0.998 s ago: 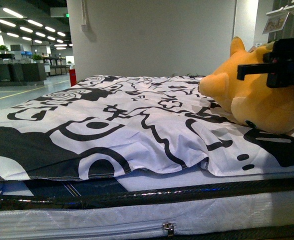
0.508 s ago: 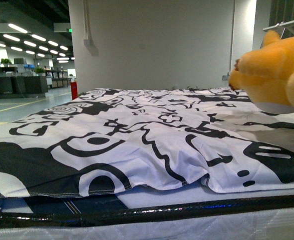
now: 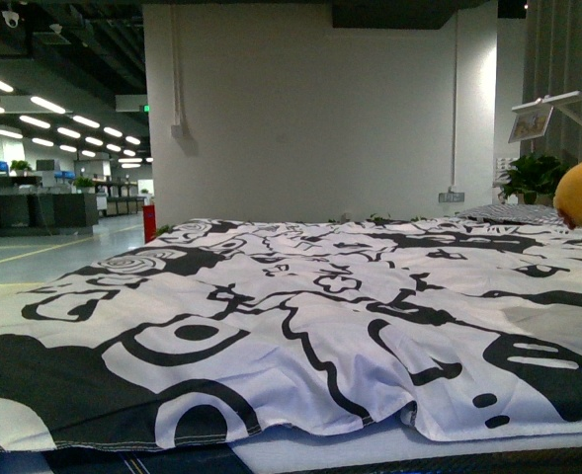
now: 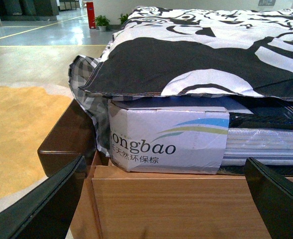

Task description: Put away toys

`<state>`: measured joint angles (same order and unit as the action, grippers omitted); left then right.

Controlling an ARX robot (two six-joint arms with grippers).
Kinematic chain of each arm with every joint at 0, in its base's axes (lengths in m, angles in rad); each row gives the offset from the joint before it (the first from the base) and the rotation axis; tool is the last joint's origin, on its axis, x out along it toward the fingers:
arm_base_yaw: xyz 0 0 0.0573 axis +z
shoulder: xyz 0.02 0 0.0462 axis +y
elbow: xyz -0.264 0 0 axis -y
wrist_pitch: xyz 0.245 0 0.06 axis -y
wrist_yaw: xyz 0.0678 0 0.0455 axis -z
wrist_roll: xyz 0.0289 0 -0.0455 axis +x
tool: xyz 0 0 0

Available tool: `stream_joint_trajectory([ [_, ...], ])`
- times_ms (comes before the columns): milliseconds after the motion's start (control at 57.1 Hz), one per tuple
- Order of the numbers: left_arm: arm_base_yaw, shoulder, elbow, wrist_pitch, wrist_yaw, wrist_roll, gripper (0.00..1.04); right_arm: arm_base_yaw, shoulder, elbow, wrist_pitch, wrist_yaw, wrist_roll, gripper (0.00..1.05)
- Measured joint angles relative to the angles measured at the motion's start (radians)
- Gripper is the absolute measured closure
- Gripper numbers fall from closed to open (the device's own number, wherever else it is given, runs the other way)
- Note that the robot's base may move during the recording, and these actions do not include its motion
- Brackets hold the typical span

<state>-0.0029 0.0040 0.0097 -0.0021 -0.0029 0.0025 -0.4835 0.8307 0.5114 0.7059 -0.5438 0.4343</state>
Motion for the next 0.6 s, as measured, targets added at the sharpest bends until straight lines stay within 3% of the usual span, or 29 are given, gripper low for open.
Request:
stream_joint_trajectory([
  [280,0.000,0.000,0.000,0.000,0.000,0.000,0.06,-0.123,-0.153,-0.093,-0.023,-0.121,0.114,0.99],
  [595,0.000,0.000,0.000,0.000,0.000,0.000,0.06,-0.121,-0.198,-0.130,-0.100,-0.115,0.085,0.99],
])
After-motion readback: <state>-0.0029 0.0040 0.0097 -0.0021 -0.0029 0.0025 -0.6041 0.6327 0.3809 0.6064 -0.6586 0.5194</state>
